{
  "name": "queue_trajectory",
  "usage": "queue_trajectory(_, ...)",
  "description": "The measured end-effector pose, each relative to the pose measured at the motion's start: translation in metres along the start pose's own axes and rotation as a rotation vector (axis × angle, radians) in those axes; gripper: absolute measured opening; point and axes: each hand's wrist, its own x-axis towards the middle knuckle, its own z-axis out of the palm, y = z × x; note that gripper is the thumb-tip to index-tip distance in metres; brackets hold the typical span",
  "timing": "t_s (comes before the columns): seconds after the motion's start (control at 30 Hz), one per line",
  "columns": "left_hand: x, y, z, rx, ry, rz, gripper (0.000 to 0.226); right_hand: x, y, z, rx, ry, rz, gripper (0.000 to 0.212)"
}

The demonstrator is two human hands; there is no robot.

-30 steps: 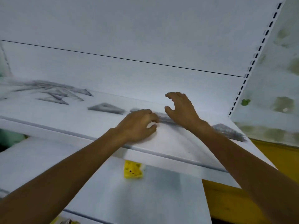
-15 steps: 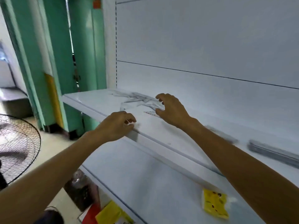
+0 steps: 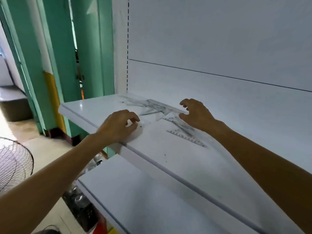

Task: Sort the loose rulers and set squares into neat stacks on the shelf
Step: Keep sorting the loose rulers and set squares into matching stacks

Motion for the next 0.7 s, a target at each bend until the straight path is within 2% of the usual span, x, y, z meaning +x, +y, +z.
queue_trajectory(0.13, 0.034, -0.019, 0.013, 0.006, -0.13, 0.056, 0.024, 0.031, 0.001, 0.019, 0.019, -0.009, 0.007, 0.04)
queue_trajectory(0.23, 0.049, -0.033, 0.025, 0.02, -0.276, 0.086, 0.032, 0.049, -0.013, 0.045, 0.037, -0.089, -0.006, 0.035)
queue_trajectory(0.37, 0.064, -0.058, 0.022, 0.034, -0.369, 0.149, 0.035, 0.078, -0.036, 0.071, 0.055, -0.118, 0.004, 0.033)
queue_trajectory(0.47, 0.069, -0.083, 0.012, 0.089, -0.385, 0.18, 0.04, 0.089, -0.053, 0.09, 0.041, -0.182, 0.042, 0.042)
queue_trajectory(0.6, 0.07, -0.115, -0.001, 0.18, -0.341, 0.255, 0.045, 0.094, -0.069, 0.105, -0.004, -0.193, 0.063, 0.029)
queue_trajectory(0.7, 0.071, -0.13, -0.004, 0.071, -0.299, 0.276, 0.048, 0.09, -0.076, 0.103, 0.014, -0.144, 0.102, 0.024)
